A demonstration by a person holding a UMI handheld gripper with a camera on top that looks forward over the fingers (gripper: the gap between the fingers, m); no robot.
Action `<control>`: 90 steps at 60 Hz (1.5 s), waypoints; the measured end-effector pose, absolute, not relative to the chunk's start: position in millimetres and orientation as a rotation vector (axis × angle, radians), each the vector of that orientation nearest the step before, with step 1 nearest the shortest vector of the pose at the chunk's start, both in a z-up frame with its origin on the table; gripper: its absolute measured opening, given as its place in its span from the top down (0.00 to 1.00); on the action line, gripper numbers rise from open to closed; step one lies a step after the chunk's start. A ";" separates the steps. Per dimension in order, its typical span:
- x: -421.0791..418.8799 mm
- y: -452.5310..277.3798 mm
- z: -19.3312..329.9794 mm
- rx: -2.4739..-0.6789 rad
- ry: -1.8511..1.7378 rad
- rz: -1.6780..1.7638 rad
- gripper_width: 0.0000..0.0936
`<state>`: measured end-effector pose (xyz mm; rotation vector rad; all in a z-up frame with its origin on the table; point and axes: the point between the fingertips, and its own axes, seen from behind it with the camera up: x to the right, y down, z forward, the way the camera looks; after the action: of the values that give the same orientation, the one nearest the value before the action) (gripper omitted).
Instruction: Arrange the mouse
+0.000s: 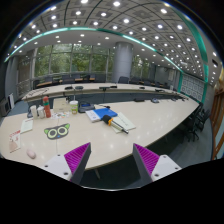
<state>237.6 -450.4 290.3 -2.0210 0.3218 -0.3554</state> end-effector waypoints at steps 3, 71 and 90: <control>235.7 -451.4 285.3 -2.031 0.319 -0.358 0.09; -225.7 -254.5 -6.2 -2.231 -0.126 -0.016 0.09; -228.9 -199.8 -9.7 -2.226 -0.129 -0.028 0.13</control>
<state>-228.9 -199.8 -9.7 -2.2260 -0.1291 -0.0278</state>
